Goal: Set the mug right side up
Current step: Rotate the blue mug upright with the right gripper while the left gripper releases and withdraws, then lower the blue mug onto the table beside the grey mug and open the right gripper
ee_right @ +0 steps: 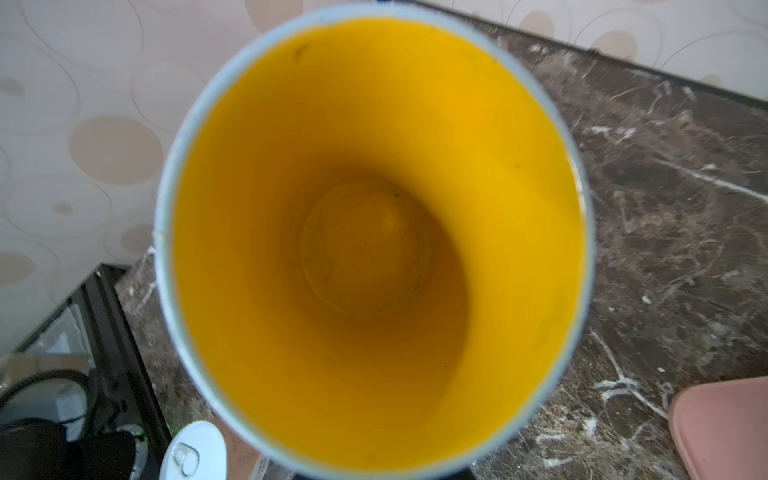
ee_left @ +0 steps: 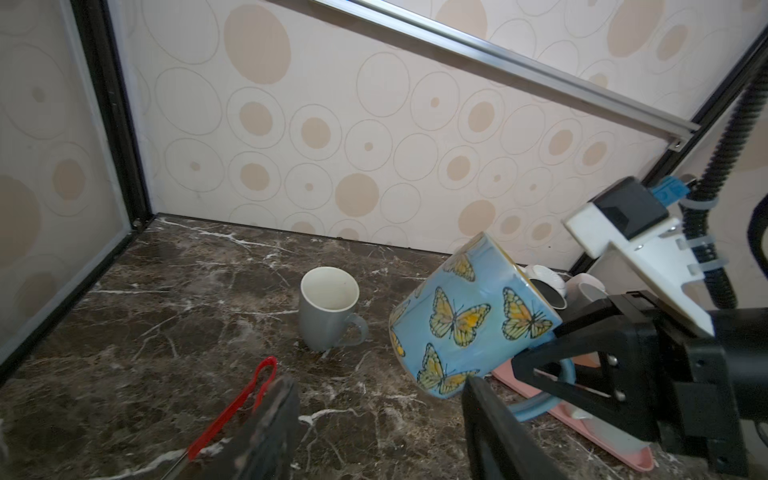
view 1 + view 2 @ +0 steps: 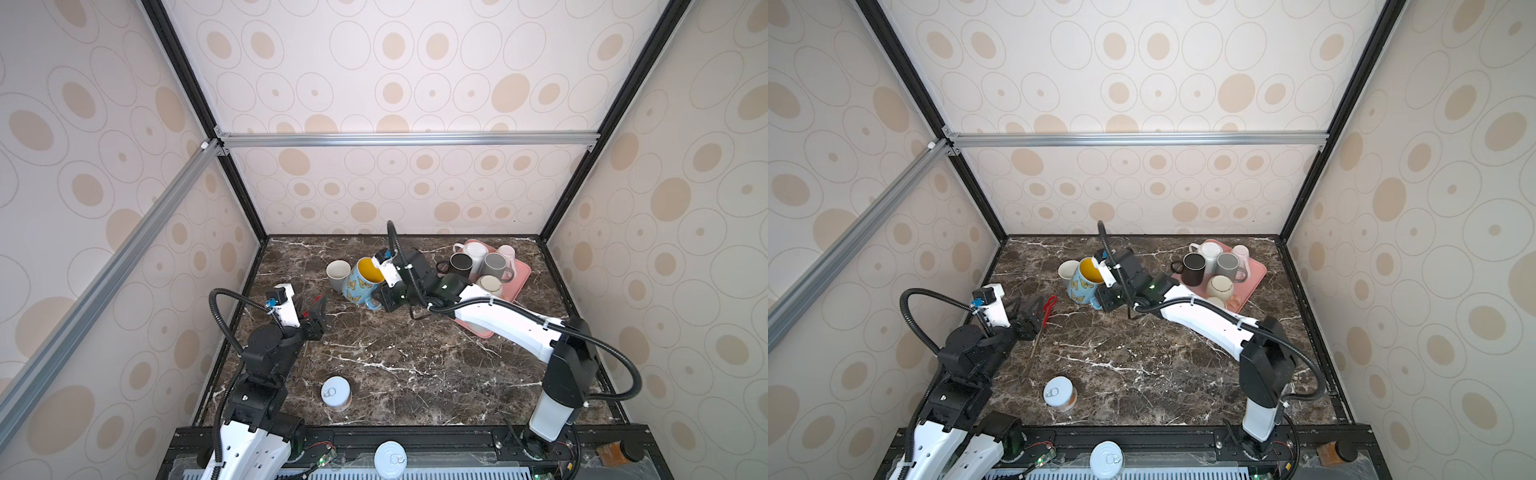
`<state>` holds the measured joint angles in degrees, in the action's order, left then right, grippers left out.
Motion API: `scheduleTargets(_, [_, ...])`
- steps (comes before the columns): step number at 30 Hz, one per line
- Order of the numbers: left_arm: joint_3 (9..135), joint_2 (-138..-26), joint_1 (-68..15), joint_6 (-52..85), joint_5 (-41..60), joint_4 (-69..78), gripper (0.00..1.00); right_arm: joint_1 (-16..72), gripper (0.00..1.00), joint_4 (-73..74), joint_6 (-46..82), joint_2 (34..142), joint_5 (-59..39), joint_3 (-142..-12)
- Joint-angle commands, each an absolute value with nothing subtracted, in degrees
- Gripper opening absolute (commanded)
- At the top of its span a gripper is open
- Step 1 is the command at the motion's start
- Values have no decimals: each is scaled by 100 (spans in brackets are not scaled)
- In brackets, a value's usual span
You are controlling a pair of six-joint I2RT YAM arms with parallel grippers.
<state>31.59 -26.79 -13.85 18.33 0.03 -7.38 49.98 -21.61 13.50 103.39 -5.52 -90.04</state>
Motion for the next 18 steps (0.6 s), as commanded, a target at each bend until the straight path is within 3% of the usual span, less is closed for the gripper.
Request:
scheduleTargets(1, [3498,-2533,-1341,1199,-439,-1252,64,5047,0,-2092,975,10678,-443,-9592])
scheduleTargets(9, [3674,-2431,-1338,834,-710,-1670,64,5127,0,-2264,775,12152,-816,-10874])
scheduleTargets(18, [3645,-2345,-1339,835,-657,-1773,65,5273,0,-2730,575,13279,-447,-12203])
